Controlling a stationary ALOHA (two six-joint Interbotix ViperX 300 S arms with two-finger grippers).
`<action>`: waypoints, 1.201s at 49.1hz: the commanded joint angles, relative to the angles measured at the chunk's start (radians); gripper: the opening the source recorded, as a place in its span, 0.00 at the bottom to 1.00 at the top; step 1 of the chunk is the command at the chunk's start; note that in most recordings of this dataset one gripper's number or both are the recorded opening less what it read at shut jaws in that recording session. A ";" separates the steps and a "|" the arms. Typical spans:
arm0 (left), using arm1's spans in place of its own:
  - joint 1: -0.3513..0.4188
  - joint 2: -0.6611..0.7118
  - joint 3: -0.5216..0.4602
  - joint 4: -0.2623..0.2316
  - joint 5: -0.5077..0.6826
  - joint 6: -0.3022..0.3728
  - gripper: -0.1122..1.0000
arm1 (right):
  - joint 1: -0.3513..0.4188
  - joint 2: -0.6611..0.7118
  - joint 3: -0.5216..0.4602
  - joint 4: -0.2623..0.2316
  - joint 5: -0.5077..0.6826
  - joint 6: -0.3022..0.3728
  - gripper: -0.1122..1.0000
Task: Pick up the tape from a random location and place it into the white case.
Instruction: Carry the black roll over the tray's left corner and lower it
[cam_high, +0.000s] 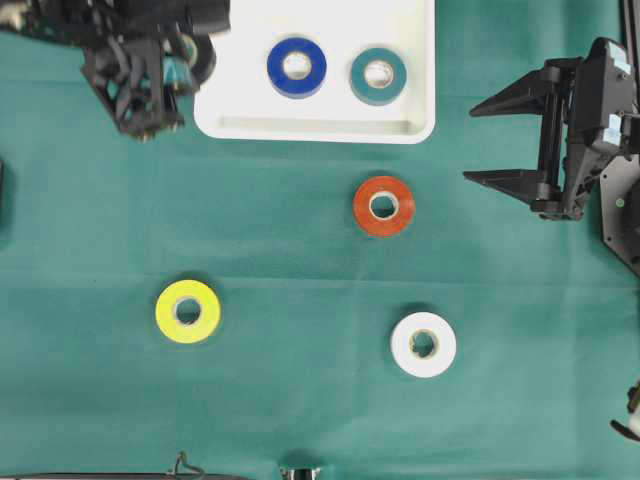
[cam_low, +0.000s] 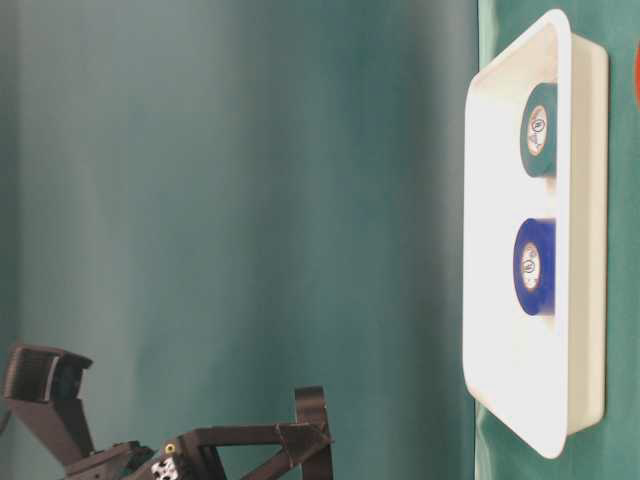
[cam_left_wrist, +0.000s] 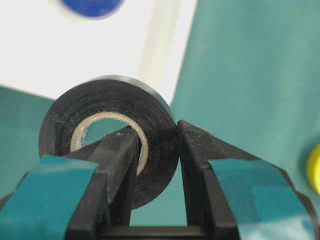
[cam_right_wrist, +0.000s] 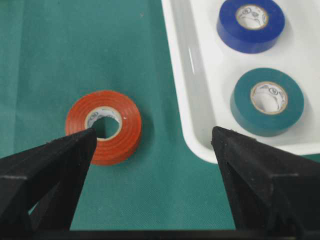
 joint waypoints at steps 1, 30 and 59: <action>0.032 -0.011 -0.008 0.005 0.000 0.006 0.27 | 0.000 0.000 -0.014 0.000 -0.005 -0.002 0.91; 0.072 -0.014 0.002 0.005 -0.009 0.026 0.27 | 0.000 0.000 -0.014 -0.002 -0.003 -0.002 0.91; 0.072 0.229 -0.224 0.005 -0.043 0.097 0.27 | 0.000 0.000 -0.014 -0.003 -0.003 -0.003 0.91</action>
